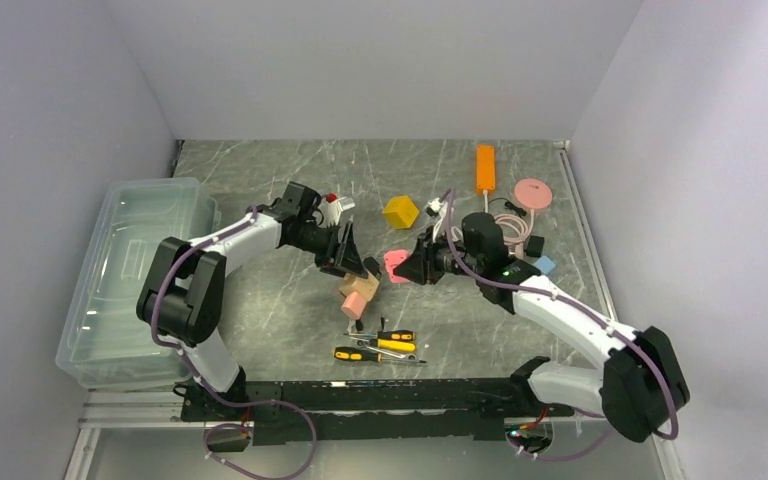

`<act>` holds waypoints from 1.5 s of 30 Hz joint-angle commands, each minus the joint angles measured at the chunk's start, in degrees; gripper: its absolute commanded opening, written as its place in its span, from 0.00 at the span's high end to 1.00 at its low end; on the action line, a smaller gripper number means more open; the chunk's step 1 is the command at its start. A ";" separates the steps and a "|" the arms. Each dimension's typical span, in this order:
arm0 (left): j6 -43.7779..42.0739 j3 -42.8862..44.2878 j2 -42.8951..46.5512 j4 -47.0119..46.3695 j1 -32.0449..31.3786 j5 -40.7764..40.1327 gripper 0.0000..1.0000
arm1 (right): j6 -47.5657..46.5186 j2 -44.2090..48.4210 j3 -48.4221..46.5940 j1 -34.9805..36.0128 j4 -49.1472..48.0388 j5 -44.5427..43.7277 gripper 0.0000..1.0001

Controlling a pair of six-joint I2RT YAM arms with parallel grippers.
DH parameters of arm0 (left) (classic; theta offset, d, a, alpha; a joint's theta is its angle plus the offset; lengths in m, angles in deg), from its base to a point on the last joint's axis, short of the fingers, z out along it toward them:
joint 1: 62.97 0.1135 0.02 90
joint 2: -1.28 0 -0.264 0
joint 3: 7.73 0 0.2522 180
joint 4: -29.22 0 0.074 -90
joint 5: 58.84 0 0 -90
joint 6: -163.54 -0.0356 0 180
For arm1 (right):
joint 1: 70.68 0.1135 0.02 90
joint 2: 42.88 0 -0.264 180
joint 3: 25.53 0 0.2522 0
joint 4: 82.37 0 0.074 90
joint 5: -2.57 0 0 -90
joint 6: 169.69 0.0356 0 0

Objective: Pull the plug off the socket
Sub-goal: Remove the plug from the socket, then place the plug at the center of the board.

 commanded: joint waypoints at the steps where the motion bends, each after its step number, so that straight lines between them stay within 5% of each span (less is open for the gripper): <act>1: -0.20 2.33 2.38 0.31 0.75 -0.56 1.00 | 0.75 5.41 -1.27 -1.23 0.94 -8.13 1.00; 10: 2.25 -2.23 14.79 -5.85 4.87 -11.93 1.00 | 8.82 5.48 -0.77 -17.31 12.22 -19.36 1.00; 15: 0.48 -2.98 20.02 -3.94 4.87 -22.64 1.00 | 13.29 2.44 3.44 -28.60 9.00 -7.85 1.00; 28: 1.26 -2.59 19.82 -3.52 4.88 -24.46 1.00 | 14.41 -9.14 7.40 -28.15 7.23 -3.52 0.99; 39: 1.80 -2.69 19.68 -3.78 4.88 -24.27 1.00 | 14.30 -9.07 6.42 -27.43 10.25 -12.82 0.45; 42: 2.51 -3.06 20.39 -4.64 4.88 -24.46 1.00 | 14.40 -8.36 6.12 -27.47 11.49 -14.97 0.22; 45: 3.92 -3.54 21.55 -6.51 4.93 -24.93 1.00 | 14.30 -6.82 5.48 -27.42 13.20 -16.89 0.13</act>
